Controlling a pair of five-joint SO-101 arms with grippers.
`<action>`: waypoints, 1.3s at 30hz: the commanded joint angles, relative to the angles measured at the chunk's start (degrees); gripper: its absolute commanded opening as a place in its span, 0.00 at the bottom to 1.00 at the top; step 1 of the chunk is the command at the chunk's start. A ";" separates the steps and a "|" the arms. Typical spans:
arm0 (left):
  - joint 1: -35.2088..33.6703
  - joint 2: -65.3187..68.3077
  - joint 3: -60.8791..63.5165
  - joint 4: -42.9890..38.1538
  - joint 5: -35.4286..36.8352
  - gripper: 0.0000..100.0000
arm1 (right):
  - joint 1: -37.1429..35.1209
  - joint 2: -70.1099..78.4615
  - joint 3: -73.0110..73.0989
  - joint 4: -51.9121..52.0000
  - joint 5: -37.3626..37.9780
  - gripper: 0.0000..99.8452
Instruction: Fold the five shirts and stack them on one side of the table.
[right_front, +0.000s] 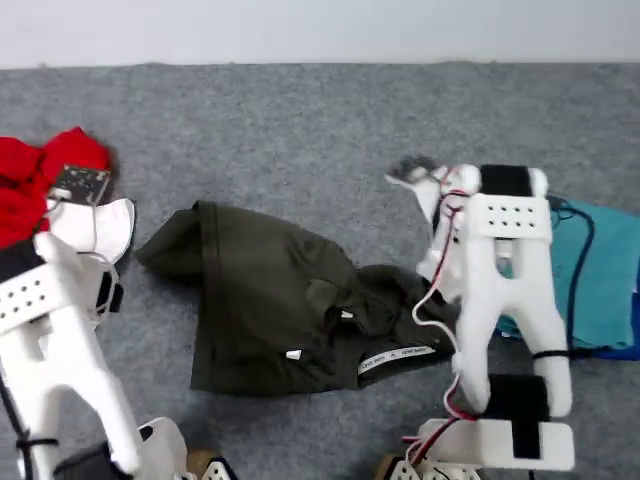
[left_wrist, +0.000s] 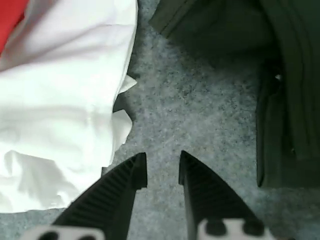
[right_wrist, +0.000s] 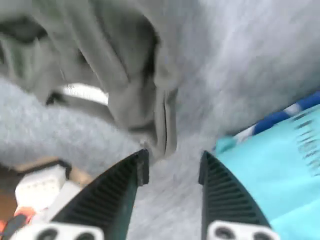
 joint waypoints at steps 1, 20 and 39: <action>0.44 -4.75 3.56 -3.25 0.53 0.11 | -6.90 -2.77 -7.47 2.24 -2.90 0.19; 0.26 -6.86 10.42 -5.19 0.44 0.11 | -25.19 27.74 -29.10 2.24 -16.00 0.19; 0.18 -6.68 10.42 -5.19 0.44 0.11 | -19.30 32.04 -23.47 2.51 -14.51 0.19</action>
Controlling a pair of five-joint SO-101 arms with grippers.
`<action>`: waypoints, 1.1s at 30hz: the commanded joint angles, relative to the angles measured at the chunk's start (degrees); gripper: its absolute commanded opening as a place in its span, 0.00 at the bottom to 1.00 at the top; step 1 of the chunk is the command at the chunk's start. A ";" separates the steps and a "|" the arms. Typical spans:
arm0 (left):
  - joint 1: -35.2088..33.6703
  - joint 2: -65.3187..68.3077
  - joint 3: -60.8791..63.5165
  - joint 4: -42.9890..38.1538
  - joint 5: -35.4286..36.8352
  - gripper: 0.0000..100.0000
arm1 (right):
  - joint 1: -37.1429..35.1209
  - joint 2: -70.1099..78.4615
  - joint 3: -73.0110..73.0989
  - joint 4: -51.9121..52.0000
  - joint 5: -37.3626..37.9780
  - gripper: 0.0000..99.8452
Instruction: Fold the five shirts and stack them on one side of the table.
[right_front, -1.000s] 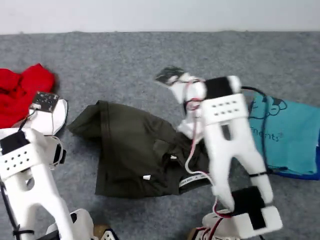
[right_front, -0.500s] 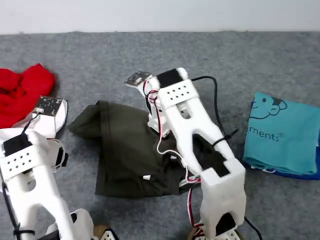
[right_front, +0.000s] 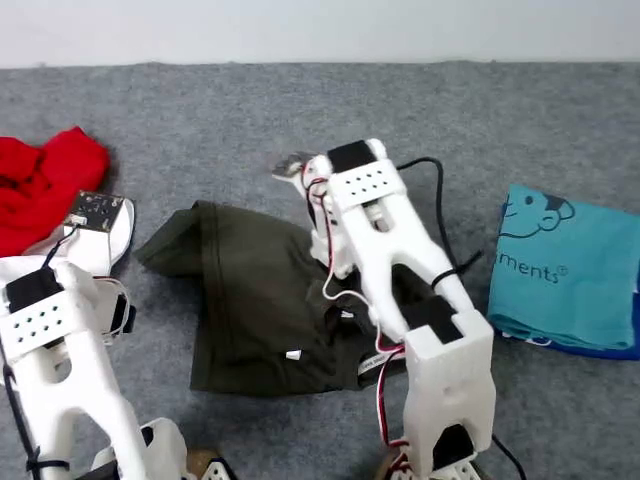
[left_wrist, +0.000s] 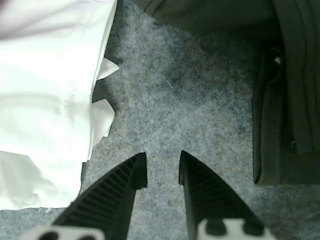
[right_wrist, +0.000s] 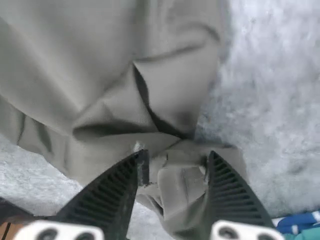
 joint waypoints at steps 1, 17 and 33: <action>0.09 -1.67 -0.31 -0.97 0.18 0.11 | 2.07 -0.84 0.00 2.51 0.88 0.19; 0.35 -1.93 2.42 -4.04 0.18 0.11 | 3.74 0.84 2.29 1.98 1.05 0.19; 0.35 -1.93 2.42 -4.04 0.18 0.11 | 7.69 -1.89 2.37 2.42 5.27 0.03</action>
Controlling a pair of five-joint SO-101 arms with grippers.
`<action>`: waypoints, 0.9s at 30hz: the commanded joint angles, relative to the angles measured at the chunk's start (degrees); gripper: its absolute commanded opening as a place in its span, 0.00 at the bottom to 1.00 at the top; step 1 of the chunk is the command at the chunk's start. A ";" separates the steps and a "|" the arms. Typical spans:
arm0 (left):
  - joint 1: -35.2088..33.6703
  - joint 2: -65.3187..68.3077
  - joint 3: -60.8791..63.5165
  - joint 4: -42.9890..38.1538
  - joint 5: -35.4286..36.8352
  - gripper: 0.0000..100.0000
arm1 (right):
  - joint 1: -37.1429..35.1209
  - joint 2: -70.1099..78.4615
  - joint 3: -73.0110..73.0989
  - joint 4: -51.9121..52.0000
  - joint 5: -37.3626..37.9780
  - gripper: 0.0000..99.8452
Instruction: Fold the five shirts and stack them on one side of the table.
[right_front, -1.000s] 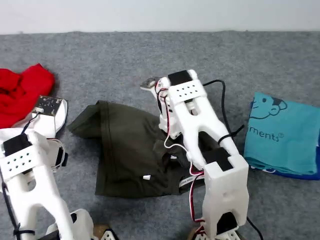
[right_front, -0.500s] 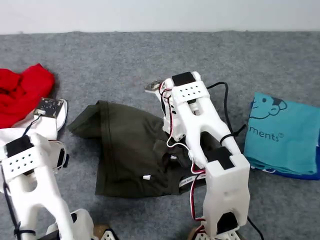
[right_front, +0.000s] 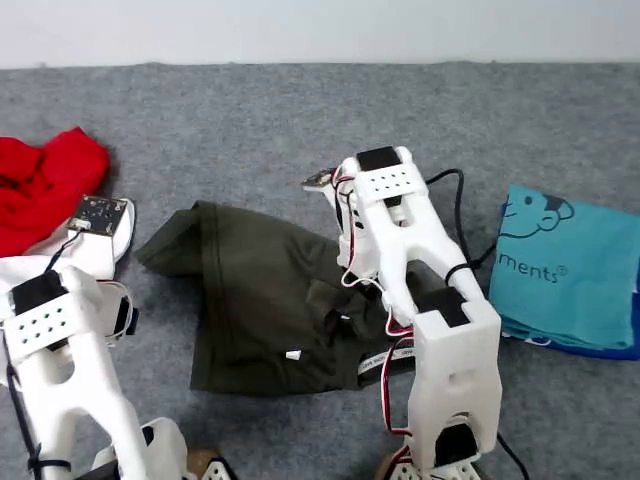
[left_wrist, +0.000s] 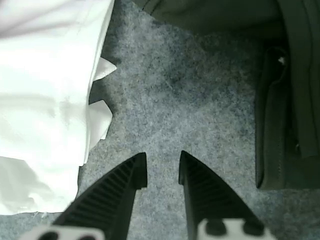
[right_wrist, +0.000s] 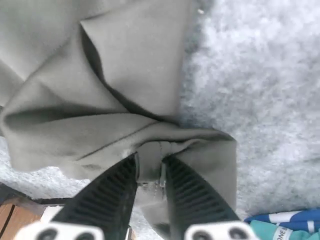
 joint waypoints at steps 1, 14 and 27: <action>0.35 -1.93 -0.31 -1.23 0.26 0.11 | 1.71 -6.99 -0.44 2.42 3.78 0.03; 2.90 -2.02 -0.75 -0.97 0.26 0.11 | 11.82 -28.44 -0.26 2.51 8.53 0.01; 30.07 -1.41 -0.92 2.90 0.35 0.24 | 19.65 -34.77 1.41 2.51 8.18 0.01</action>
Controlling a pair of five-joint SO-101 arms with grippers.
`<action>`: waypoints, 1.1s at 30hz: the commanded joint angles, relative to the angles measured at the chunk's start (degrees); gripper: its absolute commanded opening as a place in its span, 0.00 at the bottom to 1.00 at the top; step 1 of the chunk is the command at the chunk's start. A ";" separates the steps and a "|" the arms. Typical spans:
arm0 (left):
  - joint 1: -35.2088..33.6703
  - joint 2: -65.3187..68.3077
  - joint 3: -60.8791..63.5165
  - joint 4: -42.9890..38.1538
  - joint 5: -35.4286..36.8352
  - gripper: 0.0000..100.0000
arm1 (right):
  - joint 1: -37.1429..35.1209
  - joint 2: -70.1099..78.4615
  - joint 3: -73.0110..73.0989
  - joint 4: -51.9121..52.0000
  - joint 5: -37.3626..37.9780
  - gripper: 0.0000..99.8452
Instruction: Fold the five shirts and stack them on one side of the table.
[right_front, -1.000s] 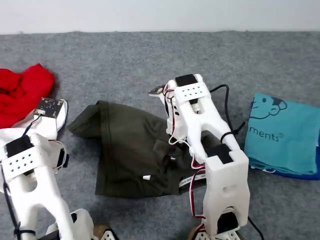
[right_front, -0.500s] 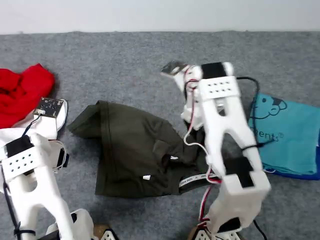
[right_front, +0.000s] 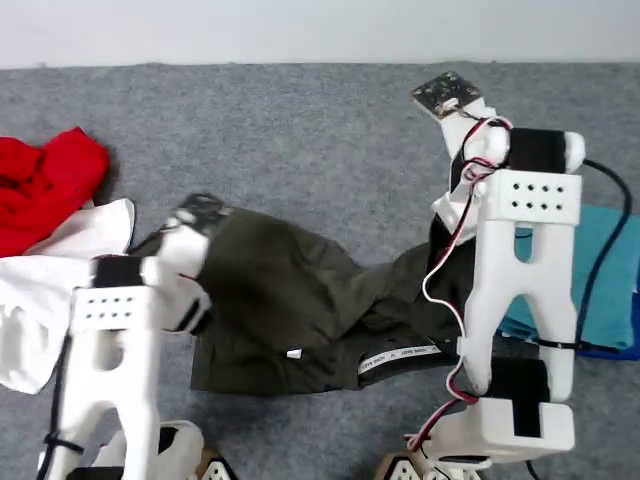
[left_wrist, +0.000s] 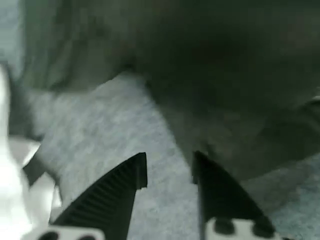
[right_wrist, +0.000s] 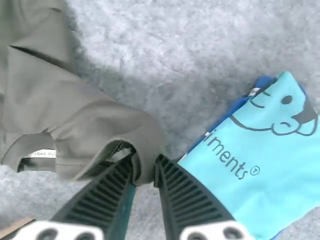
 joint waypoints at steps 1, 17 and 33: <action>5.27 -1.41 -1.01 1.32 0.53 0.25 | 0.66 -3.82 1.49 2.24 0.09 0.01; 11.08 19.87 -8.13 0.97 0.35 0.25 | 2.68 -7.96 9.41 2.07 0.44 0.01; 12.92 21.27 -3.21 -2.81 0.44 0.22 | 2.77 -7.96 9.58 2.15 0.44 0.01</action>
